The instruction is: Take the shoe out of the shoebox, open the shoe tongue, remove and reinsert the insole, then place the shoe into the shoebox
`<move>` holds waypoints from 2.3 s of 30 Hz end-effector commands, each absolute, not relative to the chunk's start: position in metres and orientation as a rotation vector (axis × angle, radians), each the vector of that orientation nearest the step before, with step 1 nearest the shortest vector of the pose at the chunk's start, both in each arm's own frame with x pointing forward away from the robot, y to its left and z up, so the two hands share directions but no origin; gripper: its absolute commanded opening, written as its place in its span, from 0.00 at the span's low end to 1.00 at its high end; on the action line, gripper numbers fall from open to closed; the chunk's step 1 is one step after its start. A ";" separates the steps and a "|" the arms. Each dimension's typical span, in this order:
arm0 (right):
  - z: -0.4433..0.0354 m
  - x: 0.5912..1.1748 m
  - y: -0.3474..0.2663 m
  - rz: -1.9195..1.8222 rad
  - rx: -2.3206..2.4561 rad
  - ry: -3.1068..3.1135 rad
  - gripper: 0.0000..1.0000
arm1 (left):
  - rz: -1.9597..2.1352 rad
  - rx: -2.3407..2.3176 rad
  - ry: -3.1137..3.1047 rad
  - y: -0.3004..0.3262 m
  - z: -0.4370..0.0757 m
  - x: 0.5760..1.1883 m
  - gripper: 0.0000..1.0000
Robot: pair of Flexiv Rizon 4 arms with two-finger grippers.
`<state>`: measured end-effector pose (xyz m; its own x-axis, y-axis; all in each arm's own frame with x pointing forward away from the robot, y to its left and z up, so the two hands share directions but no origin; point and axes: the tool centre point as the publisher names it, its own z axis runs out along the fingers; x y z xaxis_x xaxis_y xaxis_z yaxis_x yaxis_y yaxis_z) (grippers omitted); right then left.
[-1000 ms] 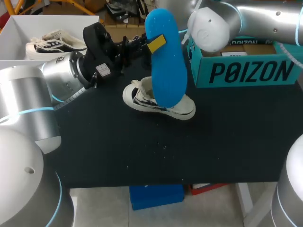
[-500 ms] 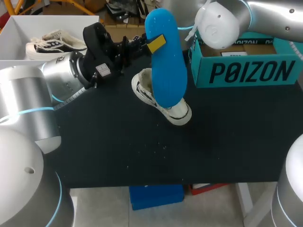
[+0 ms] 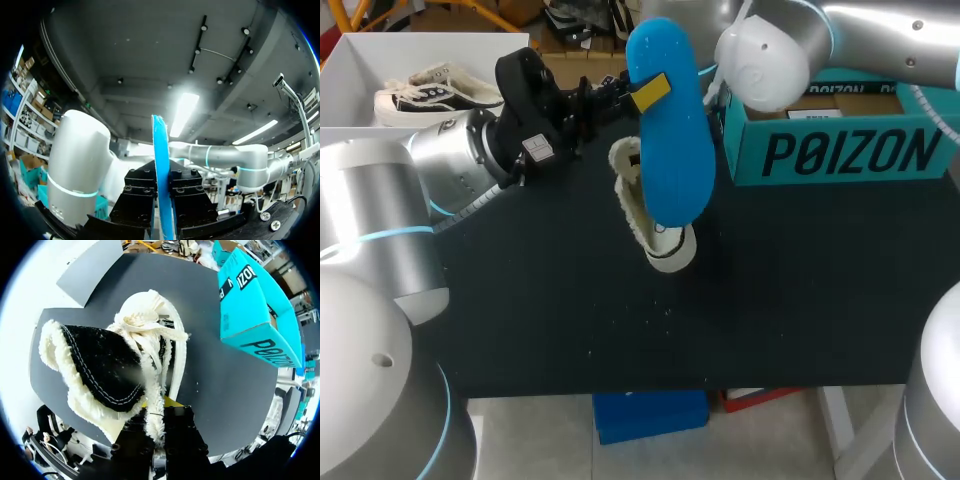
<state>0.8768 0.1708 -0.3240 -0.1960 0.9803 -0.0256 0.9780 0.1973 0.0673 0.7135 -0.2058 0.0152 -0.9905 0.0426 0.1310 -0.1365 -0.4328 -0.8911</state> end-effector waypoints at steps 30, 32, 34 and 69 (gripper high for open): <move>-0.381 0.873 0.156 0.173 2.253 2.063 1.00 | 2.573 0.135 -1.612 -0.207 0.015 0.713 0.00; -0.374 0.872 0.150 0.191 2.284 2.060 1.00 | 2.573 0.135 -1.612 -0.207 0.015 0.713 0.00; -0.367 0.872 0.145 0.251 2.329 2.062 1.00 | 2.573 0.135 -1.612 -0.207 0.015 0.713 0.00; -0.315 0.869 0.119 1.366 2.461 2.339 1.00 | 2.618 -0.303 -1.605 -0.222 0.008 0.706 0.00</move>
<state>0.8738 0.1303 -0.3145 -0.0140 0.7763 0.6302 0.9908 -0.0739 0.1130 0.7016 -0.2125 0.0200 -0.9978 0.0513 0.0428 -0.0607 -0.4269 -0.9023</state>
